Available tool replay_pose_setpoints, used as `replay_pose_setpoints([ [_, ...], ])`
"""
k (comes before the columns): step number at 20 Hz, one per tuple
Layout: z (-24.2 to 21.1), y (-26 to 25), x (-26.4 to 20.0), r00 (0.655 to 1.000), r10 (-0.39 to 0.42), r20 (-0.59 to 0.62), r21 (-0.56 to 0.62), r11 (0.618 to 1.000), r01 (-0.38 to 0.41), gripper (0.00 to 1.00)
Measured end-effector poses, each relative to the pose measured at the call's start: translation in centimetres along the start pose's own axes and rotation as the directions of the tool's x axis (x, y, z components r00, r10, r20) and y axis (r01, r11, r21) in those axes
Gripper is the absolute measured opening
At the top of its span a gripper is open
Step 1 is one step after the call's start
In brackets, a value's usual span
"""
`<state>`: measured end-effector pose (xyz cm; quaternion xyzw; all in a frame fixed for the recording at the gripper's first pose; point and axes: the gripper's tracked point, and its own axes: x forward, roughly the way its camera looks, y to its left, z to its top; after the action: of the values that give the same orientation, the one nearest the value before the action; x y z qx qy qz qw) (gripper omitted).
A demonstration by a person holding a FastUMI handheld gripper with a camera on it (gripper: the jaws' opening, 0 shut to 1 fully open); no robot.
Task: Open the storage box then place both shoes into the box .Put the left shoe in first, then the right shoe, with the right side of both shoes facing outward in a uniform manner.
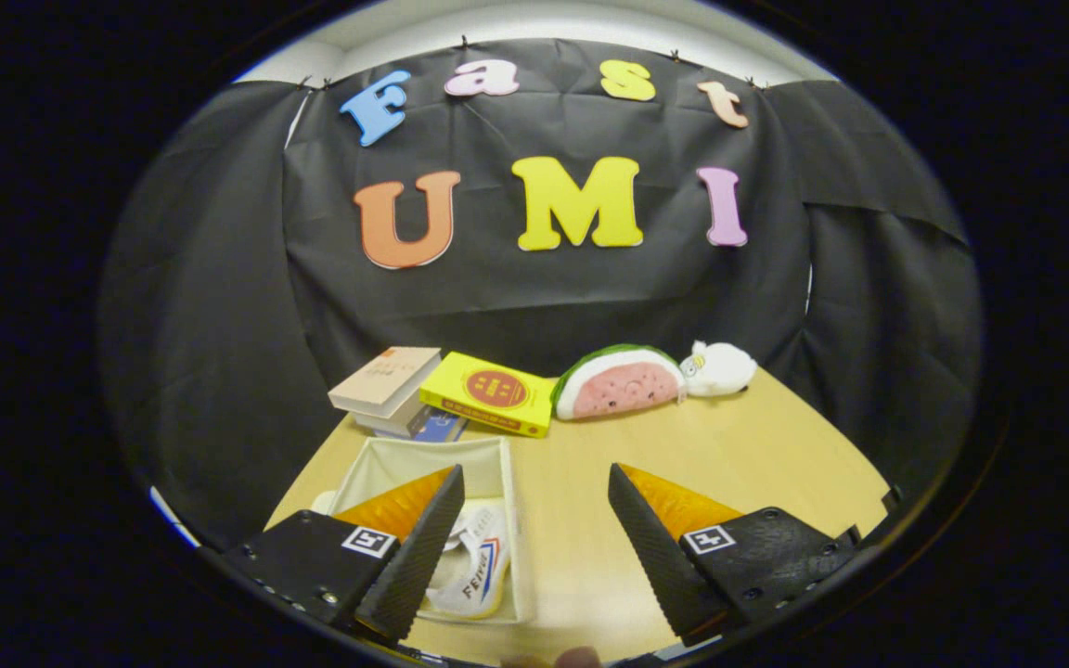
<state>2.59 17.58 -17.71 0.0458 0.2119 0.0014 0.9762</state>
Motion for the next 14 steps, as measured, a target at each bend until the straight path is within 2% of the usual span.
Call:
replay_pose_setpoints([
  [7, 7.1, -7.5, -1.6, 0.992, -0.023, 0.122, -0.001, 1.000, 0.023, 0.96],
  [14, 10.6, -11.4, -5.0, 0.977, 0.005, 0.213, -0.020, 1.000, -0.001, 0.96],
])
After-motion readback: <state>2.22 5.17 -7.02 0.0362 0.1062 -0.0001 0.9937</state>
